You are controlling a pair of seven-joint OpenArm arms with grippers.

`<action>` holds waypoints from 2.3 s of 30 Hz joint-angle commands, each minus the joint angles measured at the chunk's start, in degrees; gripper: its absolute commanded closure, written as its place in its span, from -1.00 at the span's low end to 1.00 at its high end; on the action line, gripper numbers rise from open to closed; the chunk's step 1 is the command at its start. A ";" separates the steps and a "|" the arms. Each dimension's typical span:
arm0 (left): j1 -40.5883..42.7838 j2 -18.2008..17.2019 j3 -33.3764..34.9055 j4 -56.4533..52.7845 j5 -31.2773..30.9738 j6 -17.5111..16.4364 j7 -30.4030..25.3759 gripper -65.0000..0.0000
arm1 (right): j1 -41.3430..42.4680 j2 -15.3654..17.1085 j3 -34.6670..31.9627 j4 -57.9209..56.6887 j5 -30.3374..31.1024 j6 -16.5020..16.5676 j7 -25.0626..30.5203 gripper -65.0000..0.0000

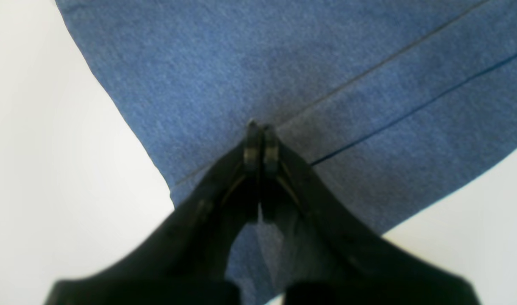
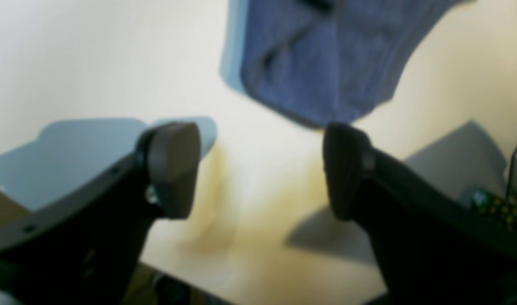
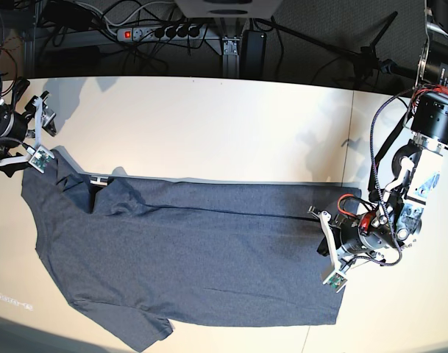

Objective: Fold the T-shirt properly
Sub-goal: 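Release the right gripper and lift it away from the shirt, then regrasp the shirt edge near the collar with the right gripper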

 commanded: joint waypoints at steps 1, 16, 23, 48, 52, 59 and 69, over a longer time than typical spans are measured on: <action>-1.73 -0.63 -0.48 0.96 -0.15 -1.51 -1.01 1.00 | 0.50 1.27 0.13 0.04 -1.73 1.40 1.18 -0.37; -1.73 -0.61 -0.48 0.96 -0.17 -1.49 -1.01 1.00 | 1.18 0.96 -4.61 -6.47 -8.39 0.94 10.49 -0.37; -1.73 -0.61 -0.48 0.96 -0.15 -1.49 -1.01 1.00 | 5.29 -0.72 -5.79 -10.40 -8.20 0.96 10.67 -0.37; -1.73 -0.66 -0.48 0.96 -0.15 -1.53 -0.57 1.00 | 13.46 -2.80 -16.57 -15.08 -11.17 0.96 8.72 0.99; -1.73 -0.66 -0.48 0.96 -0.15 -1.55 -0.59 1.00 | 13.51 -2.67 -16.55 -15.08 -11.21 0.96 8.74 1.00; -1.73 -0.66 -0.48 0.96 -0.15 -1.53 -0.59 1.00 | 15.67 -2.67 -16.55 -15.08 -11.13 0.96 8.72 1.00; -1.73 -0.81 -0.48 0.96 -0.13 -1.66 -0.59 1.00 | 23.56 -1.40 -16.55 -14.93 -3.72 0.98 6.34 1.00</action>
